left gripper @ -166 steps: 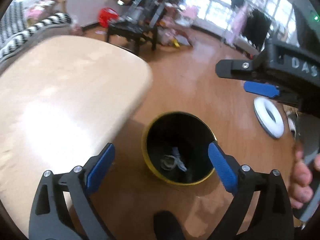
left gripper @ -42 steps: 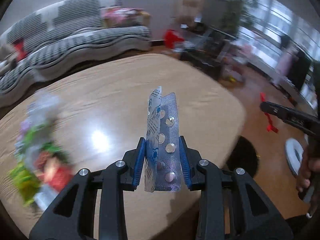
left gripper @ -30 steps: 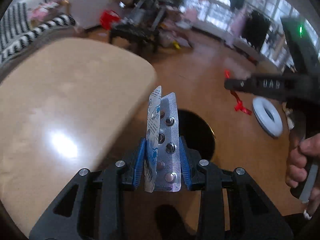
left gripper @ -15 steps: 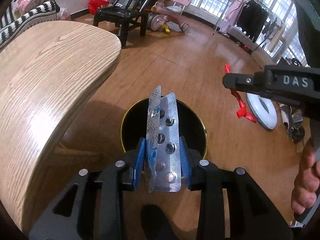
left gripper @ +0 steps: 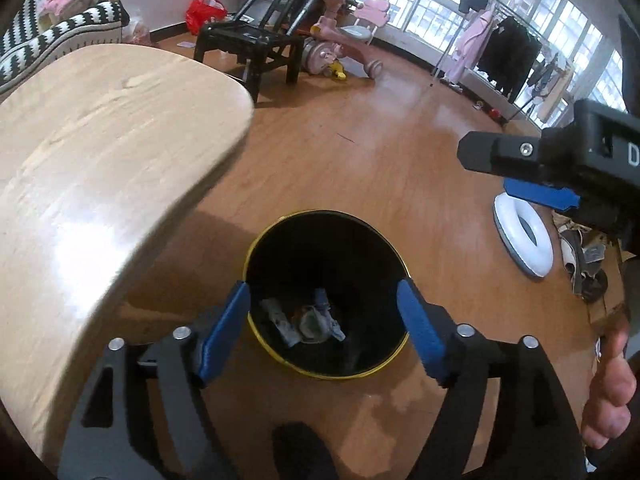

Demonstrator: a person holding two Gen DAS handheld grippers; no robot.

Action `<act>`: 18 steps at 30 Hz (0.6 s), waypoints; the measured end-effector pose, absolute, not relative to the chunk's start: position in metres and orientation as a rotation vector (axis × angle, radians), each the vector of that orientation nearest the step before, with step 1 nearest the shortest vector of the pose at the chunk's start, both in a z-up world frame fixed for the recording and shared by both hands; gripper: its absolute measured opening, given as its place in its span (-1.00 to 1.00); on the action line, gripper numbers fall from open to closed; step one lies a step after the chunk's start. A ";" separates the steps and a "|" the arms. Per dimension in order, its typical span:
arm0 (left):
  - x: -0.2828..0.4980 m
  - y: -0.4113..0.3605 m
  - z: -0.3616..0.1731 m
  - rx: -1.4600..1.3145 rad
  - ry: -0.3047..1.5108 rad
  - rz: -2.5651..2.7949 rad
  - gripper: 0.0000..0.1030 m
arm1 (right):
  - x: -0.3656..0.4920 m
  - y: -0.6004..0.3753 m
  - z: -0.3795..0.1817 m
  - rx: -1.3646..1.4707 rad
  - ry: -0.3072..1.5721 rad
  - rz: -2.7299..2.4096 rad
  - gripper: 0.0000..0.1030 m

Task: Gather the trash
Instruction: 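Carry the strip and ribbon over the bin and open both tools, then move both open tools back over the table trash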

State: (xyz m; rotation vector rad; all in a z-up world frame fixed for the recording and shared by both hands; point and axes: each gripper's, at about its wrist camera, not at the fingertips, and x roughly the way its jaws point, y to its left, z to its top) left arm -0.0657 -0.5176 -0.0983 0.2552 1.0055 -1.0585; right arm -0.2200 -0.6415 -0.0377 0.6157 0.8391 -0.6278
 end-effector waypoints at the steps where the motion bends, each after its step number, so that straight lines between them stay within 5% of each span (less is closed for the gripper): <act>1: -0.064 -0.510 -0.092 0.252 0.995 -1.045 0.61 | -0.217 -0.636 -0.035 0.607 0.834 -0.620 0.46; 3: -0.059 -0.496 -0.082 0.251 0.972 -1.013 0.79 | -0.209 -0.625 -0.027 0.589 0.822 -0.599 0.58; 8: -0.031 -0.417 -0.042 0.233 0.899 -0.886 0.86 | -0.166 -0.566 0.002 0.483 0.784 -0.489 0.83; 18: 0.030 -0.202 0.002 0.147 0.844 -0.522 0.87 | -0.059 -0.387 0.041 0.287 0.773 -0.138 0.85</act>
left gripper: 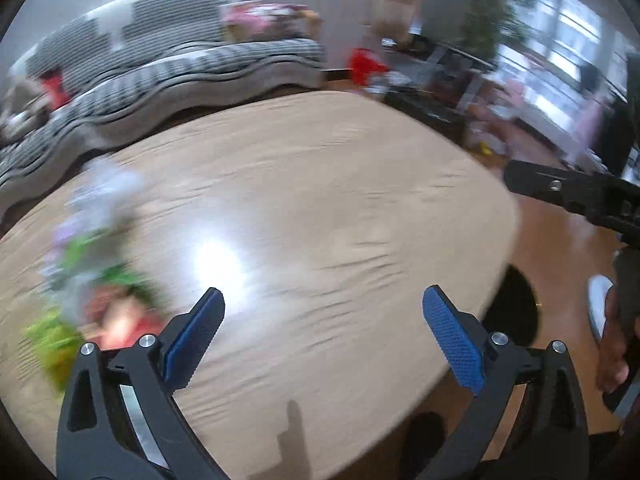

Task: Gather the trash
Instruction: 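Move both open tools back over the table trash, then grasp the yellow-green popcorn bag with the left tool while the right tool grasps the red cigarette box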

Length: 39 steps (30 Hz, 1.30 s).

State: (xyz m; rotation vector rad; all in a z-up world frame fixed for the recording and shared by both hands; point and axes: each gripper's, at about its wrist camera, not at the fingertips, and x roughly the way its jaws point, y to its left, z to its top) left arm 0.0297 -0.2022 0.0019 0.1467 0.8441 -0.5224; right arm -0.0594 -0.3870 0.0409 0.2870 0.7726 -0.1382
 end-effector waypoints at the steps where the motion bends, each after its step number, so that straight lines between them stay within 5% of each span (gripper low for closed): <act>1: 0.033 -0.173 0.008 0.124 0.837 -0.478 0.87 | -0.049 -0.364 0.044 0.273 0.772 -0.087 0.85; 15: 0.050 0.041 -0.007 -0.040 0.899 -0.191 0.87 | 0.006 -0.165 0.021 -0.015 0.864 0.285 0.85; 34: 0.103 0.016 -0.066 -0.085 1.003 -0.181 0.86 | 0.035 -0.141 -0.028 -0.089 0.949 0.341 0.85; 37: 0.102 0.017 -0.064 -0.096 1.010 -0.209 0.26 | 0.040 -0.130 -0.037 -0.138 0.948 0.350 0.85; 39: 0.102 0.019 -0.062 -0.094 1.012 -0.209 0.13 | 0.042 -0.125 -0.043 -0.166 0.948 0.354 0.84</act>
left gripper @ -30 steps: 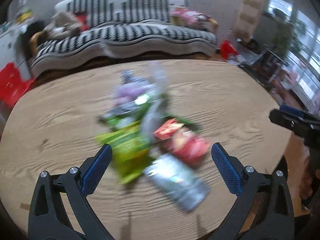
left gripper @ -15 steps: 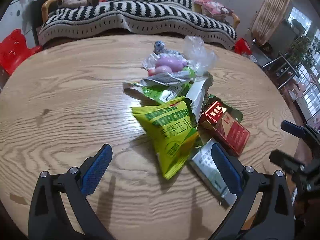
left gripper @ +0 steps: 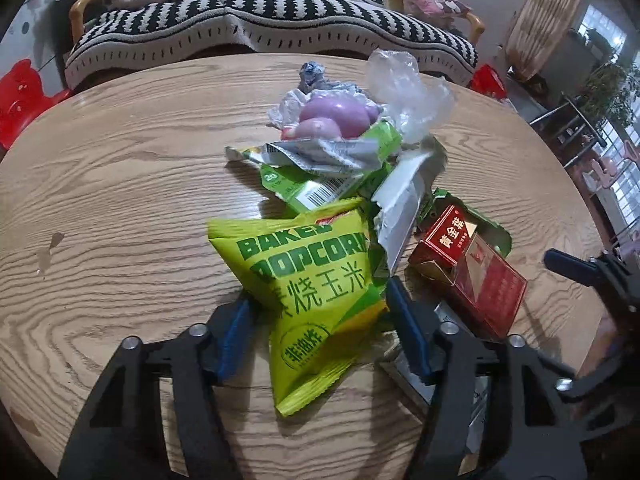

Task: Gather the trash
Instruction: 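Grasp the yellow-green popcorn bag with the left tool while the right tool grasps the red cigarette box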

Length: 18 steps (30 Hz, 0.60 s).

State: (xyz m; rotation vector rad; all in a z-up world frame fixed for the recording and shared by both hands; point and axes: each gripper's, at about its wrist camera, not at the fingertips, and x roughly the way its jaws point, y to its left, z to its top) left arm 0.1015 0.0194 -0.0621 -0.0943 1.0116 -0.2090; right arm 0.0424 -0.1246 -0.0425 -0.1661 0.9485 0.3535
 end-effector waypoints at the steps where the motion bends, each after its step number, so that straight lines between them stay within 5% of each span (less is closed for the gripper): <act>1: 0.100 0.021 -0.061 -0.094 1.012 -0.204 0.11 | 0.044 -0.122 -0.045 -0.178 0.947 0.348 0.83; 6: 0.096 0.033 -0.050 -0.121 1.022 -0.221 0.08 | 0.054 -0.122 -0.053 -0.159 0.954 0.350 0.75; 12: 0.089 0.050 -0.028 -0.142 0.969 -0.225 0.08 | 0.058 -0.122 -0.057 -0.131 0.977 0.391 0.21; 18: 0.086 0.052 -0.022 -0.130 0.953 -0.212 0.08 | 0.042 -0.117 -0.036 -0.149 0.920 0.410 0.18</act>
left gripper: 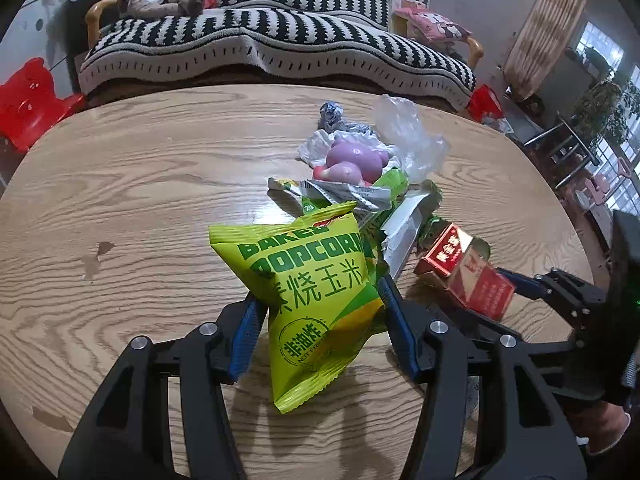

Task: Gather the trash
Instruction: 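Grasp the yellow-green popcorn bag with the left tool while the right tool grasps the red cigarette box, then carry the popcorn bag and red box over the bin and open both tools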

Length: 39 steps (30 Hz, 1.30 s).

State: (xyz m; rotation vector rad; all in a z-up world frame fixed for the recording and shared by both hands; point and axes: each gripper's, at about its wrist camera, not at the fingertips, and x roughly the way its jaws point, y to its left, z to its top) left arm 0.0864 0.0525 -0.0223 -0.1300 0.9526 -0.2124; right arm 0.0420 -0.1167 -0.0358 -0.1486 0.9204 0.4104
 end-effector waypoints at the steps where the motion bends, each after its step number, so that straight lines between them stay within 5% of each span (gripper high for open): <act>1: 0.085 0.050 -0.021 -0.125 0.948 -0.215 0.08 | 0.040 -0.118 -0.031 -0.141 0.908 0.416 0.18; 21: 0.065 -0.034 0.004 0.001 0.880 -0.309 0.08 | -0.007 -0.207 0.026 0.009 0.800 0.292 0.15; 39: 0.023 -0.239 0.008 0.138 0.830 -0.668 0.08 | -0.104 -0.424 0.045 0.261 0.723 -0.111 0.15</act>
